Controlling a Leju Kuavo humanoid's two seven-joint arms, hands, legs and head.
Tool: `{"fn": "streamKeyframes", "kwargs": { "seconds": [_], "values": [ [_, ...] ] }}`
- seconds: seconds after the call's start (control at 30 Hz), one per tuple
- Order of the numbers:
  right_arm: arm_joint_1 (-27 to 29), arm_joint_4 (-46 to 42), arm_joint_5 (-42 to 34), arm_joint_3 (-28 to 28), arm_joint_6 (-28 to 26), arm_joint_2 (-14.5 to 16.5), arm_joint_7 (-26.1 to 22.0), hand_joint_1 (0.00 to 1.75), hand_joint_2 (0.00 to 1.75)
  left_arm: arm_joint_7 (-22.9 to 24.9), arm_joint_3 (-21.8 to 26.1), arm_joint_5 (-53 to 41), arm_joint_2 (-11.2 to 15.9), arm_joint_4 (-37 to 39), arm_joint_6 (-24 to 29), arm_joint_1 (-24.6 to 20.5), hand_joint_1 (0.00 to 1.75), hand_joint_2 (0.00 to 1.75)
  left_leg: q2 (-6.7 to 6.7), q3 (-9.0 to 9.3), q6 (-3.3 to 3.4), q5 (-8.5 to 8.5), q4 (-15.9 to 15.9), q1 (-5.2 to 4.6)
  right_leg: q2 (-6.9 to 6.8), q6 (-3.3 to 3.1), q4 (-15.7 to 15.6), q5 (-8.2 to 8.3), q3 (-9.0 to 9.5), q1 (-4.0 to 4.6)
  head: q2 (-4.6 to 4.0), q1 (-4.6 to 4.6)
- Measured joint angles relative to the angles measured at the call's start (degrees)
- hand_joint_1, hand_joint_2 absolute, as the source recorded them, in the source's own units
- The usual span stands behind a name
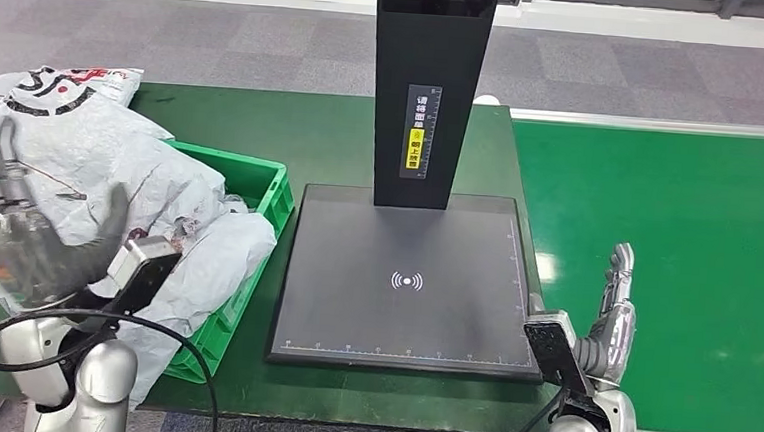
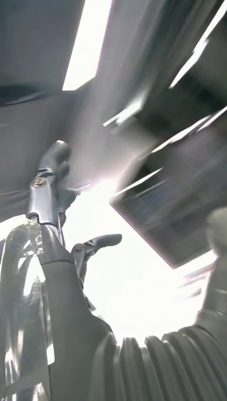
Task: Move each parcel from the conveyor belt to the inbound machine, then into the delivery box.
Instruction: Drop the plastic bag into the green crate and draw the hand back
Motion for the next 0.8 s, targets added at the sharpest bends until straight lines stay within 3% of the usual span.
{"fn": "streamKeyframes", "kwargs": {
  "seconds": [0.13, 0.3, 0.6, 0.8],
  "values": [
    [0.0, 0.7, -1.6, 0.0, -0.1, -0.1, -1.2, 0.00, 1.75, -13.3, -9.4, 28.7, 3.2, -0.4, -8.1, 1.5, 0.00, 1.75, 0.06, 0.00, 0.00, -0.01, 0.0, 0.00, 0.04, 0.00, 0.0, 0.00, -0.02, 0.00, 0.00, 0.00],
    [0.0, 1.5, -3.8, 0.0, -1.0, -0.5, -2.4, 0.00, 1.75, -22.2, -15.1, 40.3, 5.2, -2.0, -13.9, 3.7, 0.00, 1.75, 0.04, -0.01, 0.00, -0.03, 0.0, 0.00, 0.04, 0.00, 0.0, -0.01, -0.02, 0.00, 0.00, 0.00],
    [0.0, 1.9, -4.4, 0.0, -2.1, -0.5, -3.7, 0.00, 1.75, -23.7, -19.3, 50.5, 7.5, -6.0, -15.5, 4.9, 0.00, 1.75, 0.04, 0.01, -0.01, -0.02, 0.0, 0.01, 0.04, 0.00, 0.0, -0.01, 0.00, 0.01, 0.00, 0.00],
    [0.7, 1.9, -5.2, 0.0, -4.0, -0.5, -5.6, 0.00, 1.75, -23.8, -20.0, 57.3, 8.3, -10.6, -23.5, 6.2, 0.00, 1.75, 0.04, 0.01, -0.01, -0.02, 0.0, 0.00, 0.04, 0.00, 0.0, -0.01, 0.00, 0.00, 0.00, 0.00]
  ]
}}
